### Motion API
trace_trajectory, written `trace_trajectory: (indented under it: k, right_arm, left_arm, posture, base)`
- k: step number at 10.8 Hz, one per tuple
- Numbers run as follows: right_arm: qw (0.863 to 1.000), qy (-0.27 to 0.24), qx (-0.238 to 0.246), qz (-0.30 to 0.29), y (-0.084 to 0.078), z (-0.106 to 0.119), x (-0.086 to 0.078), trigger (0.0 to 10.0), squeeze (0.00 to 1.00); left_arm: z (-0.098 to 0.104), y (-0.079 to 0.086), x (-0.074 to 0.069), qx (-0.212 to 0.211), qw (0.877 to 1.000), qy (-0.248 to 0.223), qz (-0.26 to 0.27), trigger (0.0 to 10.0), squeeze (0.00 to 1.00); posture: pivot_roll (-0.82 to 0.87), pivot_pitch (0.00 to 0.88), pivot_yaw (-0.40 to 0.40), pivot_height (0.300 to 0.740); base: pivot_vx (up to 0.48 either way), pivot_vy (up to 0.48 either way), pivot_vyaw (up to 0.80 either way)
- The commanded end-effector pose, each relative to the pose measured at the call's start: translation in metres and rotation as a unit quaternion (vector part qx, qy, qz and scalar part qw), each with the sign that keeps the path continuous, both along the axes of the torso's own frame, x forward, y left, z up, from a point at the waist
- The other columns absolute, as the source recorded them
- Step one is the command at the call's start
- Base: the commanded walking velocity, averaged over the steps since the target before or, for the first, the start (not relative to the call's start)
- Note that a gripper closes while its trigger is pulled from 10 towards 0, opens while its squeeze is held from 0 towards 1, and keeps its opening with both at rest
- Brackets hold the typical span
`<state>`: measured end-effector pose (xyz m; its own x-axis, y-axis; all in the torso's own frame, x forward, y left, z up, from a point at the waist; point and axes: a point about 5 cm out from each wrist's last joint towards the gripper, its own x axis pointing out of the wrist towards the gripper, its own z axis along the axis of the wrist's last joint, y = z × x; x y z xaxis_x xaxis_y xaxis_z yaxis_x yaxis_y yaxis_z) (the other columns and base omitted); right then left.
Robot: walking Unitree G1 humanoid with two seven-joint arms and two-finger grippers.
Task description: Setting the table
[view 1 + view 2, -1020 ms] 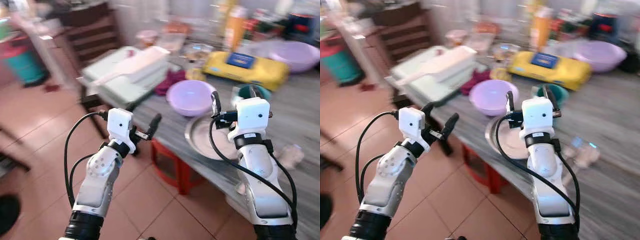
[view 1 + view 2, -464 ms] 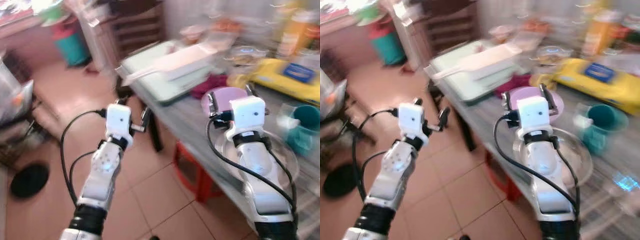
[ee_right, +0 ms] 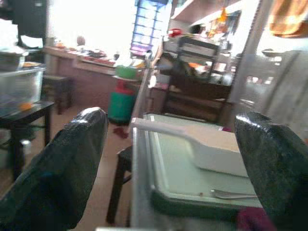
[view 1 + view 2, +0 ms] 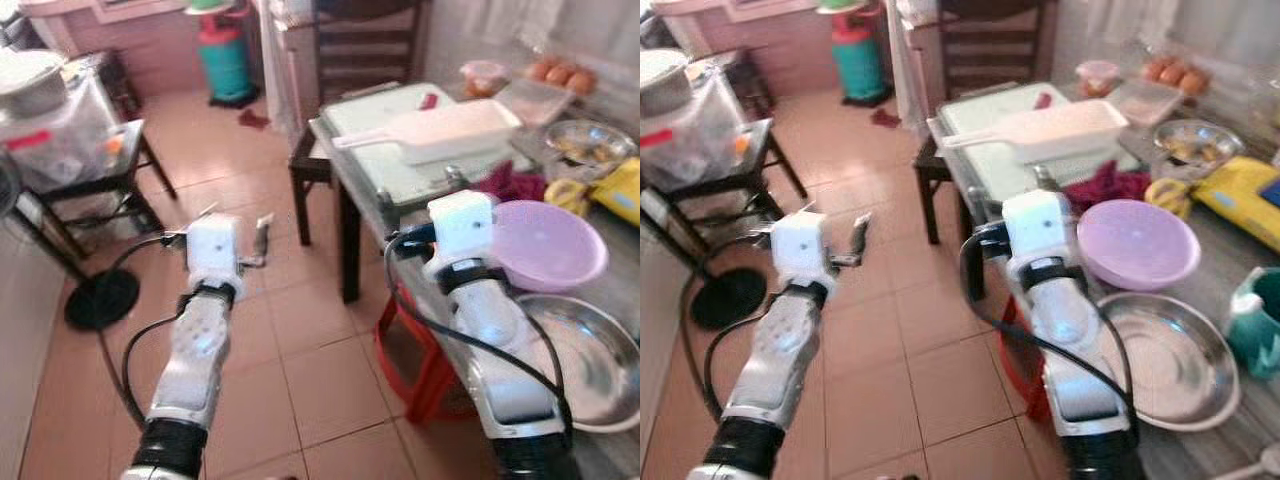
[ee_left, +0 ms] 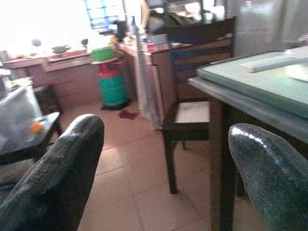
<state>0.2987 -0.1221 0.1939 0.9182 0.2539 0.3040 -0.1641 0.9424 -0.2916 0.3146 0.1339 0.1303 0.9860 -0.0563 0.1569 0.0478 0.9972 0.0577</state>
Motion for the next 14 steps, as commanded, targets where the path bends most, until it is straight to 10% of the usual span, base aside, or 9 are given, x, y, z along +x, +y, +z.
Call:
trace_trajectory:
  k: [1, 8, 14]
  right_arm:
    - [1.0, 0.0, 0.001, 0.006, -0.001, 0.002, 0.003, 10.0, 0.0]
    - [0.998, 0.015, -0.016, 0.065, 0.013, 0.001, 0.016, 10.0, 0.0]
    - [0.992, 0.125, 0.021, 0.003, -0.009, -0.07, 0.017, 10.0, 0.0]
  left_arm:
    - [0.004, 0.002, -0.003, 0.0, 1.0, -0.011, 0.016, 10.0, 0.0]
    - [-0.003, 0.006, -0.01, -0.011, 0.996, -0.015, 0.09, 10.0, 0.0]
    - [-0.094, 0.03, -0.023, 0.059, 0.983, 0.167, 0.054, 10.0, 0.0]
  posture:
    - [-0.07, 0.07, 0.032, 0.74]
    - [-0.03, 0.036, -0.101, 0.74]
    - [-0.04, 0.023, 0.003, 0.74]
  base:
    - [0.0, 0.0, 0.0]
    - [0.0, 0.0, 0.0]
    - [0.0, 0.0, 0.0]
